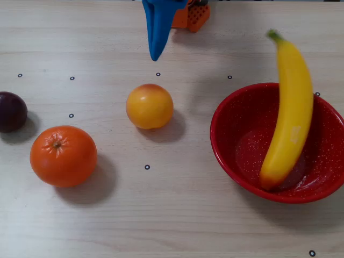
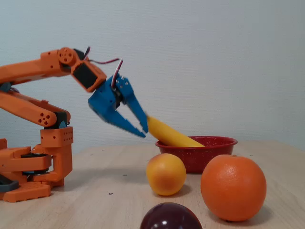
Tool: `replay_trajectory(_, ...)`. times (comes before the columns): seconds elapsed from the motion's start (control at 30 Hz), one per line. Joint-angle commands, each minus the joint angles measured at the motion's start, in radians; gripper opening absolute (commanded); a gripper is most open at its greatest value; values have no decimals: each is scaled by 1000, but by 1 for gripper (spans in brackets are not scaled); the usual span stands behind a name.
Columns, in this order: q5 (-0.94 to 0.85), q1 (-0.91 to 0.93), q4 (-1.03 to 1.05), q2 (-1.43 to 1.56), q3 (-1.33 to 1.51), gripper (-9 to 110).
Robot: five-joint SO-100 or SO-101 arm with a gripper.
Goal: Put banana in the red bowl.
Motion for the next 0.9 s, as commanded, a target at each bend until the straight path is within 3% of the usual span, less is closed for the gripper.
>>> replay_trajectory(0.0,29,11,-23,57,-6,0)
replay_trajectory(0.87,295,-149,55,393,420,0)
